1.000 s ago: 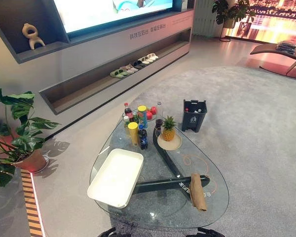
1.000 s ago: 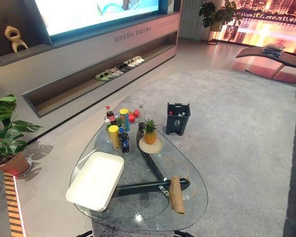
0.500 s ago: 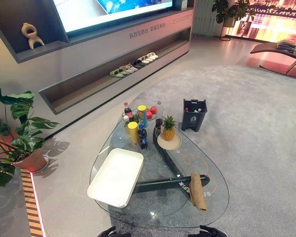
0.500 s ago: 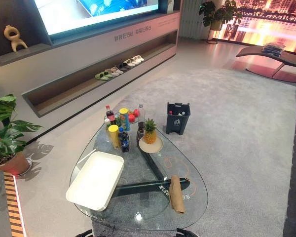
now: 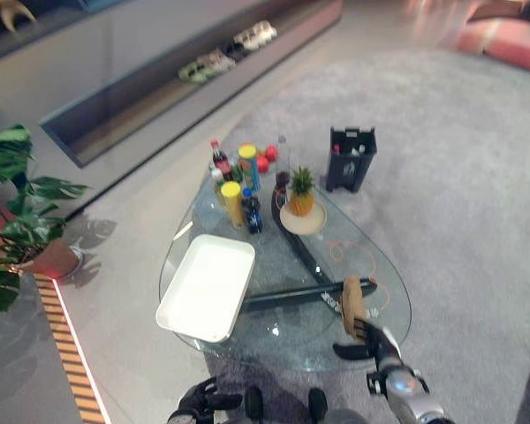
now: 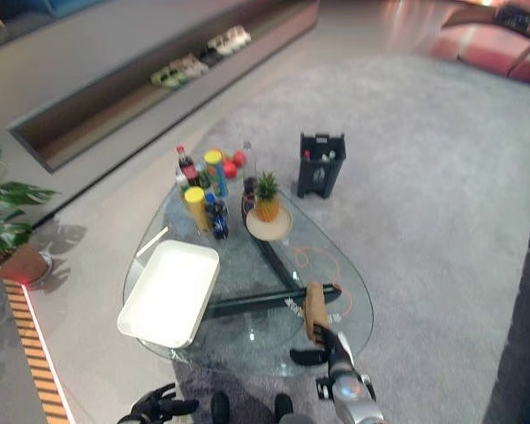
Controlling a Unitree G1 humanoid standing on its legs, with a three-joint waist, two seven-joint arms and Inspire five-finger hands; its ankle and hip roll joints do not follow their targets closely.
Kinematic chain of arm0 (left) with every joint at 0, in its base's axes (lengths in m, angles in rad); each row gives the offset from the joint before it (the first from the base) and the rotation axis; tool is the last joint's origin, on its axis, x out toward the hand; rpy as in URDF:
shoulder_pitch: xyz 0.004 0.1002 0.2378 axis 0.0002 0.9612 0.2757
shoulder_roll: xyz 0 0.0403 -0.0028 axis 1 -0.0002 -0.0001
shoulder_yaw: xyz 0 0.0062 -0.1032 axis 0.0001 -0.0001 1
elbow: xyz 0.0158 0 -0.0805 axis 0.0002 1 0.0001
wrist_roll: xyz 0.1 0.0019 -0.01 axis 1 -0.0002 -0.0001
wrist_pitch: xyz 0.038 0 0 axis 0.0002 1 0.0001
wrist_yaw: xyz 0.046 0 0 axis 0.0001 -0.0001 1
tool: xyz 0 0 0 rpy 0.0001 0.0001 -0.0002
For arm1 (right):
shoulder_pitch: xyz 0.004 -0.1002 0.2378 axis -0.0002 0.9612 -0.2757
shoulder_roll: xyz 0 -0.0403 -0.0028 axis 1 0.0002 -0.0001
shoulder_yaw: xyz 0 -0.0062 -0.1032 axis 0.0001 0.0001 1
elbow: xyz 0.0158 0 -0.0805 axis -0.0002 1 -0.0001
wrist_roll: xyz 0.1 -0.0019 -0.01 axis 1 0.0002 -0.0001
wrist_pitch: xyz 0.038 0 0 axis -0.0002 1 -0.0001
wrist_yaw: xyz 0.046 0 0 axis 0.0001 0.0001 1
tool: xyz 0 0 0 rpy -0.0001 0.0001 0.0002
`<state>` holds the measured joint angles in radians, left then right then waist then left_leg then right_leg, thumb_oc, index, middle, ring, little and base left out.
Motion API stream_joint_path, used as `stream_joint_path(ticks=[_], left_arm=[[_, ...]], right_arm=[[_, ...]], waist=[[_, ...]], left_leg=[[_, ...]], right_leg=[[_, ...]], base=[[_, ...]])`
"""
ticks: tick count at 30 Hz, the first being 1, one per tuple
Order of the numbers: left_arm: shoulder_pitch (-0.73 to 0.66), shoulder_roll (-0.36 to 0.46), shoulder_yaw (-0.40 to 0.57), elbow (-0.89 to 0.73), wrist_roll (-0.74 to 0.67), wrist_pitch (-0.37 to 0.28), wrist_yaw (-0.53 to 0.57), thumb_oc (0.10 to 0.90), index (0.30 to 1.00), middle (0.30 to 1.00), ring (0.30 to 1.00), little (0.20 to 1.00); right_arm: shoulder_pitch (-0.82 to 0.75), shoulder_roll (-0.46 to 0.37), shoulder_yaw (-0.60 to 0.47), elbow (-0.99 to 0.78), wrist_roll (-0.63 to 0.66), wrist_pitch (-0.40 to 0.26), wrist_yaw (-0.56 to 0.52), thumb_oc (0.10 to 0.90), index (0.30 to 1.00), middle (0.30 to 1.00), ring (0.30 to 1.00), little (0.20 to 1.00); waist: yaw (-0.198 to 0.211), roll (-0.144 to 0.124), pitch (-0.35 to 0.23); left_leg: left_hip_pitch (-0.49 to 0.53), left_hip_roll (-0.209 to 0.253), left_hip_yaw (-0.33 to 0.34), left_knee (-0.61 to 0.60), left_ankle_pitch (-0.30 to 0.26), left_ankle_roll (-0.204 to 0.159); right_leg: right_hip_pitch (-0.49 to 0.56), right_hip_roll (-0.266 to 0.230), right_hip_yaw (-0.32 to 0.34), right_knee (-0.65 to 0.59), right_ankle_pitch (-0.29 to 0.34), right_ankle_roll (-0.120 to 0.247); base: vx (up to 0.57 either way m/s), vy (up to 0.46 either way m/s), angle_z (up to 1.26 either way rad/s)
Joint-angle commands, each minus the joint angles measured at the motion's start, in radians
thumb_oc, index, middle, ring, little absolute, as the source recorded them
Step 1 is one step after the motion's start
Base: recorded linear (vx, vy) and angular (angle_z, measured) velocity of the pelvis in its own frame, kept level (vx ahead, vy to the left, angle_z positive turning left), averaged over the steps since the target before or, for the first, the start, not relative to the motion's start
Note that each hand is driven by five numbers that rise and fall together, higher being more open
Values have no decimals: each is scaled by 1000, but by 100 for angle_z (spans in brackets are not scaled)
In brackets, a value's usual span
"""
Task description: Wipe the table with a cloth and put it in the basket.
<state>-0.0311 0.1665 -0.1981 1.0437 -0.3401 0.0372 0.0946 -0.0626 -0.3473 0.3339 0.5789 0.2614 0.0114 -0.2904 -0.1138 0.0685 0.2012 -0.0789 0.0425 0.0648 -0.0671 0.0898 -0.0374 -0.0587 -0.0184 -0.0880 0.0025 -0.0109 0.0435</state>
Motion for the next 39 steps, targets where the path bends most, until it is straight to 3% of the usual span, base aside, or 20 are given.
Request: stream_joint_path(ticks=[1, 13, 22, 33, 34, 39], left_arm=[[-62, 26, -36, -22, -17, -8, 68, 800, 900, 900, 900, 900], [-236, -20, -90, -40, -161, -57, 169, 800, 900, 900, 900, 900], [-318, -59, -92, -5, -220, -90, 178, 800, 900, 900, 900, 900], [-396, -69, -91, 12, -276, -113, 180, 800, 900, 900, 900, 900], [-395, -69, -95, 17, -280, -109, 179, 800, 900, 900, 900, 900], [-424, -70, -93, 25, -301, -107, 170, 800, 900, 900, 900, 900]], right_arm=[[-46, -37, -17, -169, -56, -39, -145, 800, 900, 900, 900, 900], [-239, -136, -47, -355, -145, -103, -372, 800, 900, 900, 900, 900], [-372, -143, -36, -390, -139, -67, -502, 800, 900, 900, 900, 900], [-575, -134, 15, -373, -117, -26, -638, 800, 900, 900, 900, 900], [-587, -138, 15, -371, -105, -15, -650, 800, 900, 900, 900, 900], [-666, -153, 22, -348, -56, 12, -678, 800, 900, 900, 900, 900]], waist=[[-28, -18, 52], [-80, 29, 226], [-107, 57, 311], [-96, 95, 319], [-95, 97, 319], [-84, 108, 319]], left_leg=[[-120, -33, 23, 184, -130, 27], [-363, -53, 28, 292, -100, 26], [-465, -56, 52, 351, -89, 20], [-666, -50, 70, 392, -68, 18], [-660, -50, 61, 401, -92, 11], [-729, -50, 54, 435, -91, 15]], right_leg=[[-177, -101, -56, 189, -50, 32], [-430, -95, 2, 305, -46, 10], [-536, -102, 32, 347, -32, 5], [-763, -102, 87, 413, -31, 9], [-760, -103, 94, 429, -60, 16], [-834, -103, 115, 471, -63, 20]], base=[[-118, 131, -10], [-84, 113, -7], [-9, 90, -8], [25, 81, -6], [94, 59, -3], [46, 44, -4]])
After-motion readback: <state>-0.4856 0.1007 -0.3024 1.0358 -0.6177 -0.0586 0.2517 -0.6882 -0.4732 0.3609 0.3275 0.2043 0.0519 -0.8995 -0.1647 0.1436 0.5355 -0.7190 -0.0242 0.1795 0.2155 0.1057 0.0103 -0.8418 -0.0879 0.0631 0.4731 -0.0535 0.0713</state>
